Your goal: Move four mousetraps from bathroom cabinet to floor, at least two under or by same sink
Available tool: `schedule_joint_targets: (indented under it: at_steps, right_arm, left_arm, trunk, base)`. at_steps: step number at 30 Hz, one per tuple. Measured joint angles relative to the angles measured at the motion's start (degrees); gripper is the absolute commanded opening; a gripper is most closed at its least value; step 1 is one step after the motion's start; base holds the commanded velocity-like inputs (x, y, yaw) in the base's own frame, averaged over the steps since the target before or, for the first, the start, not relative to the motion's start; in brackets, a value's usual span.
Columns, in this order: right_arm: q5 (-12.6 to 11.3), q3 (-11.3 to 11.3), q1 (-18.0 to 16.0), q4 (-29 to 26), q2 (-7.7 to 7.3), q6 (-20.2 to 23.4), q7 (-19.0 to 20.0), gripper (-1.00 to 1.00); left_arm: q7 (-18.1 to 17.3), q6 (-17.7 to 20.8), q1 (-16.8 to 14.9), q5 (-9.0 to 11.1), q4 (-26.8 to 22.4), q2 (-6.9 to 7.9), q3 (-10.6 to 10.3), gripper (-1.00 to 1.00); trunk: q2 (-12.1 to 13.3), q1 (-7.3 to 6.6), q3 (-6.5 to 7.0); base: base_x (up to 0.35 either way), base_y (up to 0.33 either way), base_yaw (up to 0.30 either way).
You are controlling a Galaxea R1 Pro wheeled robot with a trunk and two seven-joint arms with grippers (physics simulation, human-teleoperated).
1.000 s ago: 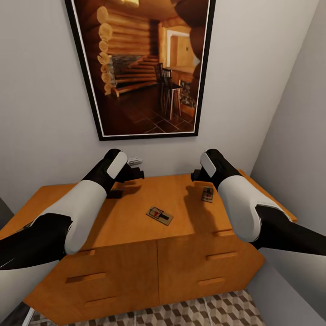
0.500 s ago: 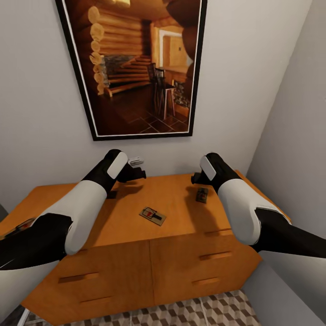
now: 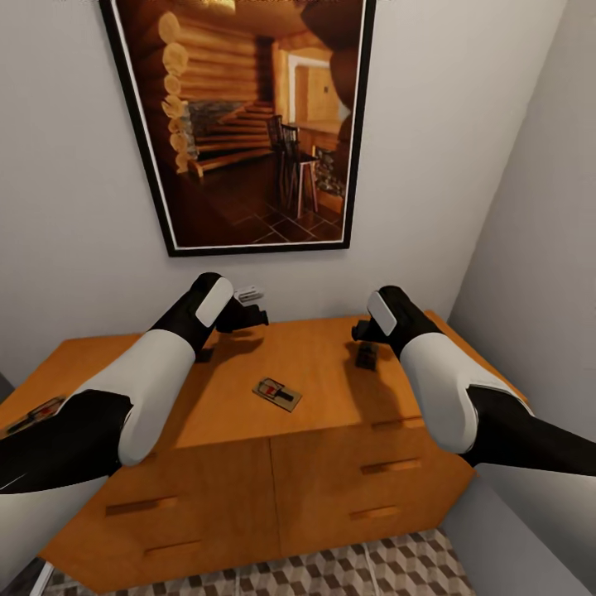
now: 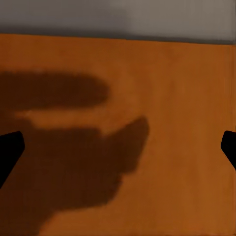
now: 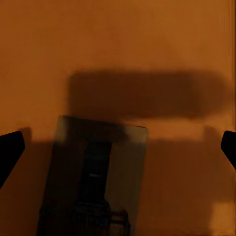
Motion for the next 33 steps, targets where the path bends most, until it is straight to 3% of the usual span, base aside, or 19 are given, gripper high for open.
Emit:
schedule_joint_targets:
  at_steps: [10,33]
  right_arm:
    - [0.0,0.0,0.1,0.1,-0.1,0.0,0.0,1.0]
    - [0.0,0.1,0.6,0.4,0.4,0.0,0.1,1.0]
  left_arm:
    - [-0.1,-0.5,0.0,0.0,0.0,-0.01,0.0,1.0]
    - [-0.1,-0.6,0.0,0.1,-0.1,-0.01,0.0,1.0]
  trunk:
    - [0.0,0.0,0.0]
    - [0.0,0.0,0.0]
  base:
    - [-0.202,-0.001,0.0]
    - [-0.011,0.0,0.0]
